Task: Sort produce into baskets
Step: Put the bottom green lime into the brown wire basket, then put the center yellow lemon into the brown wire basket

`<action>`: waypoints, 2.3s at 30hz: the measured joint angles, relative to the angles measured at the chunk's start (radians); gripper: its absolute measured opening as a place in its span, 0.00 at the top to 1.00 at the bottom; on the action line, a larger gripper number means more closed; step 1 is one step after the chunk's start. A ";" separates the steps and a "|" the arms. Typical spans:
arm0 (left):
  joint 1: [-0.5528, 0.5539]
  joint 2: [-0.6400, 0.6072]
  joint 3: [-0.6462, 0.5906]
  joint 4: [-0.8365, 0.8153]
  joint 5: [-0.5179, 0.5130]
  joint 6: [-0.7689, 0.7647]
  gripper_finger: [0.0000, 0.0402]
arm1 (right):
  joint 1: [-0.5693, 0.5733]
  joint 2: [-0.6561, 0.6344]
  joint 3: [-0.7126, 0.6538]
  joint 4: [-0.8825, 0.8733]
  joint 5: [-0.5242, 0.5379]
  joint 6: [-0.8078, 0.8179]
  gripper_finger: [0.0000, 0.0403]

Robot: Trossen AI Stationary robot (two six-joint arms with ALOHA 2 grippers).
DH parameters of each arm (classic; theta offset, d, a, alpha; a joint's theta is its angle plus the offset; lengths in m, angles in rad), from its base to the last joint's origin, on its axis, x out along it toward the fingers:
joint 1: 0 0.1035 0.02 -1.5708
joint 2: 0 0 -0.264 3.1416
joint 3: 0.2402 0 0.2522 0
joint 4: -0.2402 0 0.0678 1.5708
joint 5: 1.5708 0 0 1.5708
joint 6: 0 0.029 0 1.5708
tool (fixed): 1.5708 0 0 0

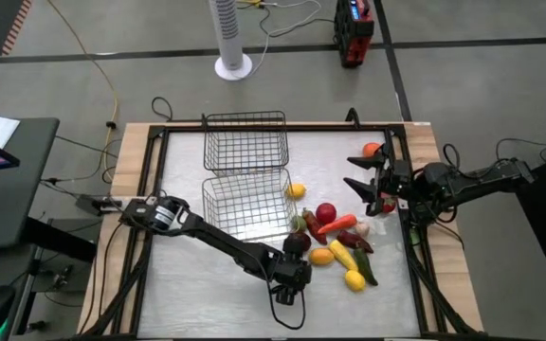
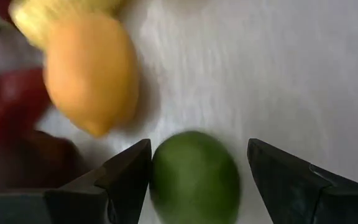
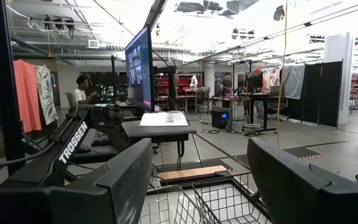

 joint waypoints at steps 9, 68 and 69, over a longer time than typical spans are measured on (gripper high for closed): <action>-0.001 0.017 -0.001 -0.011 -0.010 0.006 0.47 | 0.000 0.000 0.000 0.001 0.000 -0.005 0.28; 0.204 -0.398 -0.103 -0.345 -0.114 -0.023 0.30 | 0.032 0.009 -0.002 -0.056 0.001 0.080 0.28; 0.198 -0.398 -0.102 -0.292 -0.075 -0.022 0.30 | 0.032 0.009 -0.002 -0.057 0.001 0.084 0.28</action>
